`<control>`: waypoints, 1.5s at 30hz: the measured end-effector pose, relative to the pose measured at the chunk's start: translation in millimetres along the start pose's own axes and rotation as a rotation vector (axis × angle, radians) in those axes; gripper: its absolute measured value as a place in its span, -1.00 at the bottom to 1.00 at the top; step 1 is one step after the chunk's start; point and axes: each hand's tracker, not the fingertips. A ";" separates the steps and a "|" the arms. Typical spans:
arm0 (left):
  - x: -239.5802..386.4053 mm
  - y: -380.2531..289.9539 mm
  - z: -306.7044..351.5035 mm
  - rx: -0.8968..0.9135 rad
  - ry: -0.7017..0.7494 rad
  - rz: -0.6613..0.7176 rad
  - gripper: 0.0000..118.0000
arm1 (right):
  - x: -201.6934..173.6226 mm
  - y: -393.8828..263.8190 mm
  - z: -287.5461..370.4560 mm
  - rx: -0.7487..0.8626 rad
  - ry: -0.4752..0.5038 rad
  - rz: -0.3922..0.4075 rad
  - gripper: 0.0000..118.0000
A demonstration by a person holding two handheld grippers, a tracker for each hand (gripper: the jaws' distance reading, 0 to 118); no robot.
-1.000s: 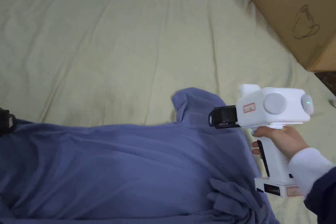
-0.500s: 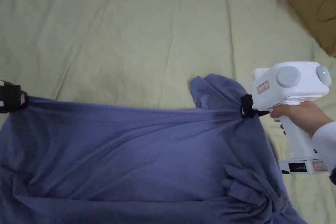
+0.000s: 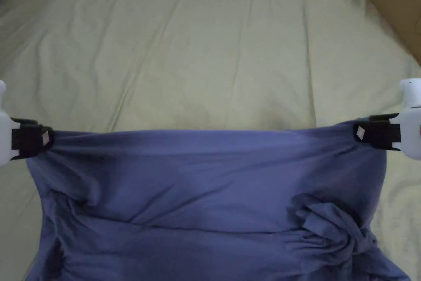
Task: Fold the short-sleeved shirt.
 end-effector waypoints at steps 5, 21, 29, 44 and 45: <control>-7.3 -62.7 5.1 -0.078 0.021 0.038 -0.97 | -19.9 -70.1 31.4 -0.013 -0.018 0.042 -1.00; 4.0 -155.3 -32.0 -0.321 0.093 -0.052 -0.73 | -22.1 -178.4 3.1 -0.254 -0.033 0.028 -0.34; -3.8 -130.6 59.7 -0.029 0.207 -0.081 0.81 | -29.1 -150.2 97.8 0.107 -0.059 -0.002 0.99; 62.2 -125.3 160.8 0.736 0.247 -0.075 -1.00 | -95.6 -154.5 200.7 0.864 -0.363 -0.030 -1.00; 65.3 -127.7 160.1 0.743 0.251 -0.083 -1.00 | -93.2 -150.7 196.9 0.815 -0.217 -0.011 -1.00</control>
